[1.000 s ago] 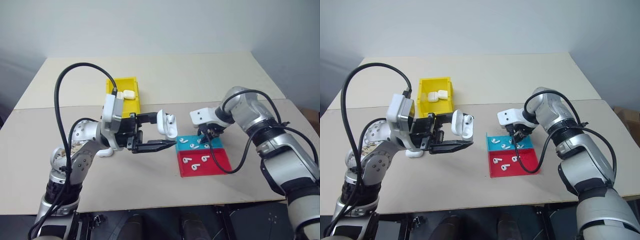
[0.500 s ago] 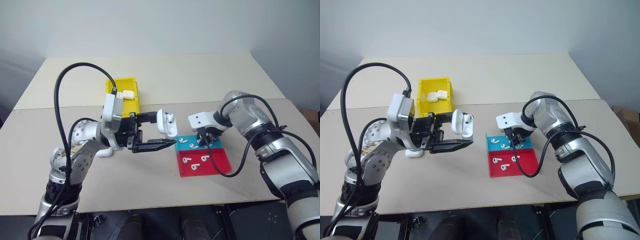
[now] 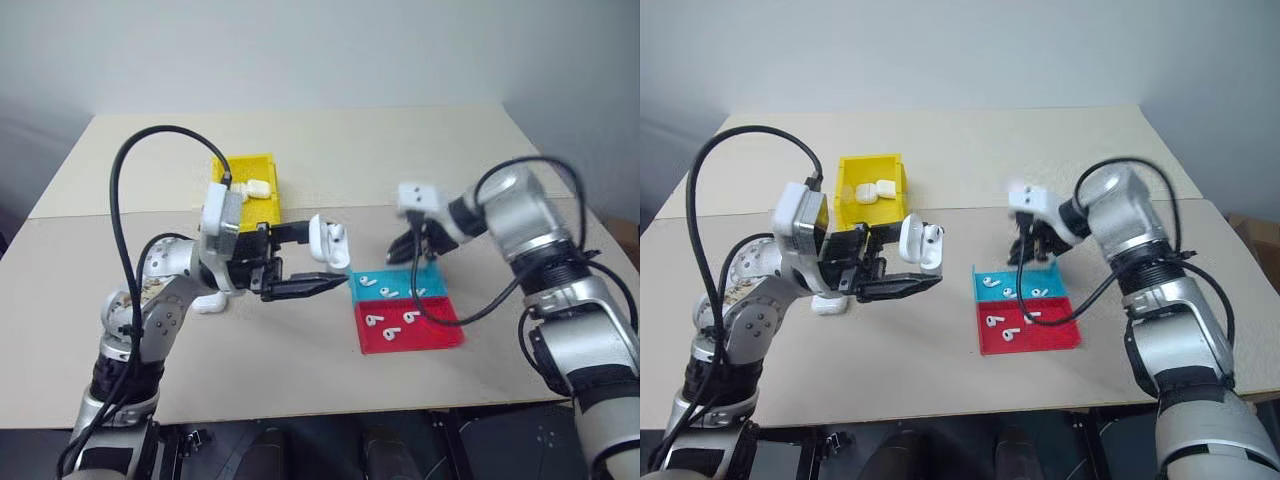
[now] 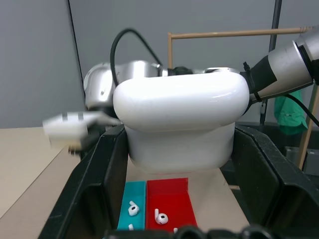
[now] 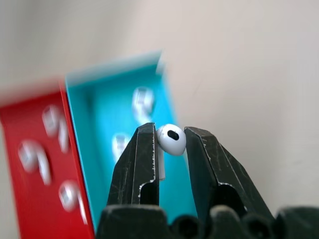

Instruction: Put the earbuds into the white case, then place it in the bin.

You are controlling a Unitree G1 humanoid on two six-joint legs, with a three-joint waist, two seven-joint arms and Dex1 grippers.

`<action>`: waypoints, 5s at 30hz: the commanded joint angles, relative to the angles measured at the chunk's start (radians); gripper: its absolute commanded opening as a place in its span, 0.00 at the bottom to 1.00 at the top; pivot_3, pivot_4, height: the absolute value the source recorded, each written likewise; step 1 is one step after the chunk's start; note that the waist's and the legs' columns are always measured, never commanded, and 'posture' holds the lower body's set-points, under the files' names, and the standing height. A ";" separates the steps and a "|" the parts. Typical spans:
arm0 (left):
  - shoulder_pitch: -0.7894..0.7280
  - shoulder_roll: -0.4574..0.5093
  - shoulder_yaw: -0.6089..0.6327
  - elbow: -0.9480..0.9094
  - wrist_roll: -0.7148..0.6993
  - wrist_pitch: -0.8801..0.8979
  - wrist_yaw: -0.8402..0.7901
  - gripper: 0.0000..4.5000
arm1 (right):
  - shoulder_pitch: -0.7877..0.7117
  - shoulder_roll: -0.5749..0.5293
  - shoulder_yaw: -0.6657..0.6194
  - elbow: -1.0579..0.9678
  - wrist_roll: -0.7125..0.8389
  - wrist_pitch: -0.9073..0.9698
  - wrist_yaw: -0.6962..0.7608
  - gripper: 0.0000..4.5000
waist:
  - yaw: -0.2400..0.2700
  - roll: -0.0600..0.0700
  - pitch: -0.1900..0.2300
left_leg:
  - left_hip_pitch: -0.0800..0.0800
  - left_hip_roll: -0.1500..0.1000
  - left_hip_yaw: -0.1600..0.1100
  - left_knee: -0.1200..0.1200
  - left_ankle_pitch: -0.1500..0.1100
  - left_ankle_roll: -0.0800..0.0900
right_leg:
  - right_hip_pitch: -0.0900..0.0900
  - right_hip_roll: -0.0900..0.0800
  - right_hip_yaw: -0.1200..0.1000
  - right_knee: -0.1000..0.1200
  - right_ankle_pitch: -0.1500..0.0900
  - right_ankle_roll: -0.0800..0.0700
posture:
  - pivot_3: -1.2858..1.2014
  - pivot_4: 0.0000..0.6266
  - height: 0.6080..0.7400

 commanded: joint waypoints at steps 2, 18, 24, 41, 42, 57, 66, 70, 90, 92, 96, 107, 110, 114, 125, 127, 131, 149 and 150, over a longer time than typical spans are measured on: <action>-0.053 0.003 0.020 0.053 -0.039 0.022 -0.039 0.63 | 0.091 0.054 -0.400 -0.290 0.263 0.265 -0.224 0.14 | 0.004 0.000 0.000 | 0.000 0.000 0.000 0.000 -0.001 0.002 | 0.000 0.000 0.000 0.000 0.000 0.000 | 0.52 0.24 1.00; -0.187 -0.055 -0.008 0.225 0.033 -0.011 -0.102 0.63 | 0.349 0.374 -0.665 -0.996 0.944 0.525 -0.761 0.14 | -0.004 0.000 0.000 | 0.001 -0.001 -0.001 0.000 0.000 0.003 | 0.000 0.000 0.000 0.005 0.000 0.000 | 0.52 0.24 1.00; -0.198 -0.064 -0.008 0.228 0.039 -0.003 -0.113 0.63 | 0.400 0.383 -0.558 -1.054 0.958 0.421 -0.849 0.14 | -0.003 0.000 0.000 | 0.001 -0.001 -0.001 0.000 0.000 0.003 | 0.000 0.000 0.000 0.006 0.000 0.000 | 0.52 0.24 1.00; -0.220 -0.071 -0.004 0.253 0.065 -0.014 -0.124 0.63 | 0.475 0.279 -0.407 -1.029 1.008 0.260 -0.874 0.14 | -0.003 0.000 0.000 | 0.001 -0.001 -0.001 0.000 0.000 0.003 | 0.000 0.000 0.000 0.005 0.000 0.000 | 0.52 0.24 1.00; -0.219 -0.071 -0.004 0.252 0.067 -0.016 -0.123 0.63 | 0.475 0.275 -0.402 -1.028 1.011 0.254 -0.876 0.14 | -0.003 0.000 0.000 | 0.001 -0.001 -0.001 0.000 0.000 0.003 | 0.000 0.000 0.000 0.005 0.000 0.000 | 0.52 0.24 1.00; -0.204 -0.073 0.005 0.225 0.064 -0.007 -0.116 0.63 | 0.503 0.223 -0.374 -1.018 1.023 0.197 -0.898 0.14 | -0.002 0.000 0.000 | 0.001 -0.001 -0.001 0.000 0.000 0.003 | 0.000 0.000 0.000 0.005 0.000 0.000 | 0.52 0.24 1.00; -0.204 -0.078 0.006 0.224 0.065 -0.008 -0.109 0.63 | 0.524 0.186 -0.361 -1.029 1.045 0.189 -0.896 0.41 | -0.002 0.000 0.000 | 0.001 -0.001 -0.001 0.000 0.000 0.004 | 0.000 0.000 0.000 0.005 0.000 0.000 | 0.52 0.24 1.00; -0.206 -0.076 0.007 0.224 0.063 -0.007 -0.107 0.63 | 0.532 0.137 -0.397 -1.033 1.078 0.189 -0.887 0.72 | -0.001 0.000 0.000 | 0.001 -0.001 -0.001 0.000 0.000 0.004 | 0.000 0.000 0.000 0.005 0.000 0.000 | 0.52 0.24 1.00; -0.221 -0.111 -0.080 0.294 0.114 -0.042 -0.198 0.63 | 0.134 -0.203 -0.219 -0.643 0.847 0.032 -0.434 0.03 | -0.002 0.000 0.000 | 0.002 0.000 0.000 0.001 0.001 0.006 | 0.001 0.001 0.000 0.000 0.000 0.000 | 0.52 0.24 1.00; -0.213 -0.115 -0.085 0.290 0.120 -0.048 -0.200 0.63 | 0.075 -0.183 -0.160 -0.573 0.776 -0.017 -0.370 0.01 | -0.004 0.000 0.000 | 0.002 -0.001 0.001 0.001 0.001 0.006 | 0.001 0.001 0.001 0.000 0.000 0.000 | 0.52 0.24 1.00; -0.216 -0.117 -0.085 0.293 0.136 -0.054 -0.193 0.63 | -0.051 -0.111 -0.041 -0.480 0.639 -0.128 -0.254 0.01 | -0.002 0.000 0.000 | 0.000 0.000 0.000 0.001 0.001 0.006 | 0.000 0.000 0.000 0.004 0.000 0.000 | 0.52 0.24 1.00; -0.213 -0.109 -0.070 0.297 0.159 -0.082 -0.197 0.63 | -0.225 -0.038 0.095 -0.365 0.452 -0.343 0.068 0.01 | 0.004 0.000 0.000 | -0.001 -0.001 -0.001 0.001 0.001 0.006 | -0.001 0.000 -0.002 0.003 0.000 0.000 | 0.52 0.24 1.00; -0.204 -0.107 -0.056 0.283 0.154 -0.084 -0.183 0.63 | -0.197 -0.100 0.115 -0.402 0.481 -0.370 0.111 0.01 | 0.005 0.000 0.000 | -0.001 -0.001 -0.002 0.001 0.001 0.006 | -0.001 0.000 -0.002 0.003 0.000 0.000 | 0.52 0.24 1.00; -0.195 -0.106 -0.042 0.269 0.147 -0.080 -0.162 0.63 | -0.175 -0.141 0.118 -0.411 0.483 -0.402 0.111 0.01 | 0.001 0.000 0.000 | -0.001 -0.001 -0.002 0.001 0.001 0.006 | -0.001 0.000 -0.002 0.003 0.000 0.000 | 0.52 0.24 1.00; -0.164 -0.100 0.002 0.228 0.131 -0.074 -0.085 0.63 | -0.031 -0.156 -0.082 -0.494 0.539 -0.264 -0.090 0.01 | 0.004 0.000 0.000 | -0.001 0.000 -0.001 0.001 0.001 0.006 | -0.002 0.000 -0.001 0.005 0.000 0.000 | 0.52 0.24 1.00; -0.149 -0.091 0.029 0.210 0.132 -0.072 -0.048 0.63 | 0.026 -0.160 -0.167 -0.547 0.595 -0.159 -0.189 0.01 | 0.006 0.000 0.000 | -0.002 -0.001 -0.001 0.001 0.001 0.006 | -0.002 -0.001 -0.001 0.005 0.000 0.000 | 0.52 0.24 1.00; -0.117 -0.082 0.079 0.151 0.141 -0.062 0.065 0.63 | 0.183 -0.199 -0.321 -0.688 0.738 0.113 -0.373 0.01 | 0.020 0.000 0.000 | -0.002 -0.001 -0.002 0.001 0.001 0.006 | -0.002 -0.001 -0.001 0.004 0.000 0.000 | 0.52 0.24 1.00; -0.489 -0.231 0.071 0.743 0.685 -0.067 1.044 0.63 | 0.378 -0.053 -0.418 -0.977 1.006 0.431 -0.894 0.01 | 0.040 -0.001 0.000 | -0.004 -0.003 -0.002 0.003 0.001 0.006 | -0.001 -0.001 -0.003 0.004 0.001 0.001 | 0.52 0.24 1.00; -0.533 -0.246 0.070 0.845 0.691 -0.094 1.046 0.63 | 0.375 -0.052 -0.418 -0.979 1.011 0.427 -0.904 0.01 | 0.041 -0.001 0.000 | -0.005 -0.003 -0.002 0.003 0.001 0.006 | -0.002 -0.002 -0.003 0.003 0.001 0.001 | 0.52 0.24 1.00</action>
